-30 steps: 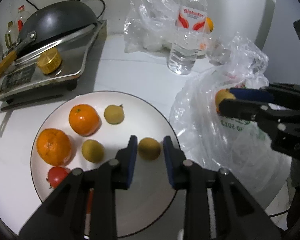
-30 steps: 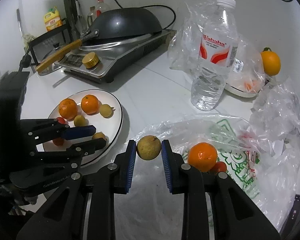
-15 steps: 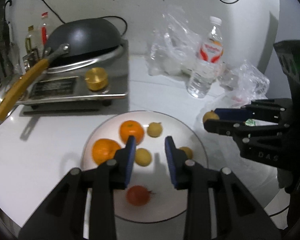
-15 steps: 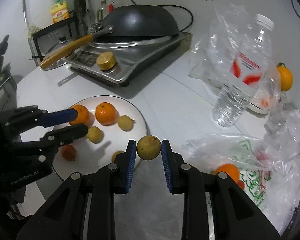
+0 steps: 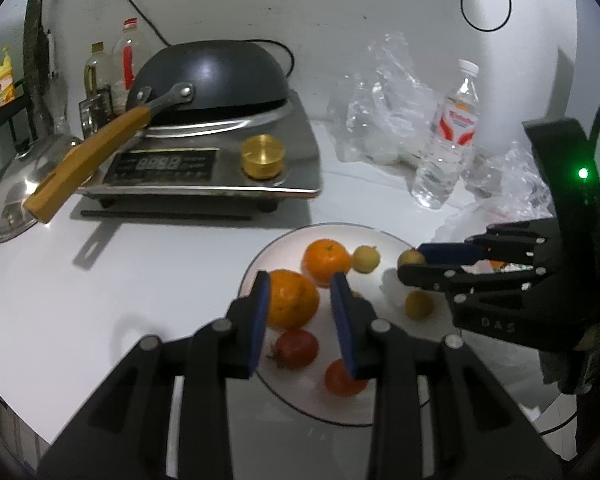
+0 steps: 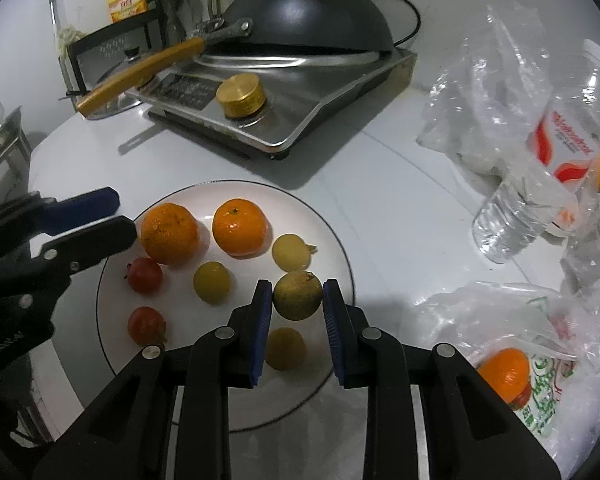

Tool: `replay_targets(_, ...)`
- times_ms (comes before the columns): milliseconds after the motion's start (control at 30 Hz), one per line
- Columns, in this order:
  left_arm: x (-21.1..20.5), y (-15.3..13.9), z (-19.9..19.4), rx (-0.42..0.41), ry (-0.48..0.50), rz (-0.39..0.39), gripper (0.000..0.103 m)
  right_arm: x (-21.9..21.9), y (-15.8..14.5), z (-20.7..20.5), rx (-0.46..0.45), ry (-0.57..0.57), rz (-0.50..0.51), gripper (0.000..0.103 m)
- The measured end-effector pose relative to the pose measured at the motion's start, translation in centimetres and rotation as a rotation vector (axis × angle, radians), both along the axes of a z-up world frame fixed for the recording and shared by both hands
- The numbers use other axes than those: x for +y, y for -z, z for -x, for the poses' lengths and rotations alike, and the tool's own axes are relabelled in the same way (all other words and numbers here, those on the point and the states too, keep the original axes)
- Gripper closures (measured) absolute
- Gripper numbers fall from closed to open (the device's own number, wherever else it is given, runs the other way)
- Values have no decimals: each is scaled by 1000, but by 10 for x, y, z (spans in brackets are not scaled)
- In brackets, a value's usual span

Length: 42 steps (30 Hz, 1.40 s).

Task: Organize fruits
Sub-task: 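Lower both yellow fruits onto the white plate and open both grippers, then move both tools back toward the mandarin and tomato on the bag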

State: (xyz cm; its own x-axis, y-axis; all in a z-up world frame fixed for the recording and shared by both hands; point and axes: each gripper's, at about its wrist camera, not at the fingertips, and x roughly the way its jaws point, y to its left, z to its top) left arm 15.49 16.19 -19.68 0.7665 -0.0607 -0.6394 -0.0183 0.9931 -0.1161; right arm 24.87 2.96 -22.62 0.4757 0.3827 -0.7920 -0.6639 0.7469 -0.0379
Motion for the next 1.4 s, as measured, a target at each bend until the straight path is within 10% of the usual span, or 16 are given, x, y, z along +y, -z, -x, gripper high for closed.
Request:
replay_targets(167, 5, 1, 3, -7, -15, 11, 43, 7, 7, -2, 8, 2, 18, 75)
replay_targets(1400, -53, -24, 22, -2, 21, -38, 43, -58, -35, 34, -72, 69, -56, 75)
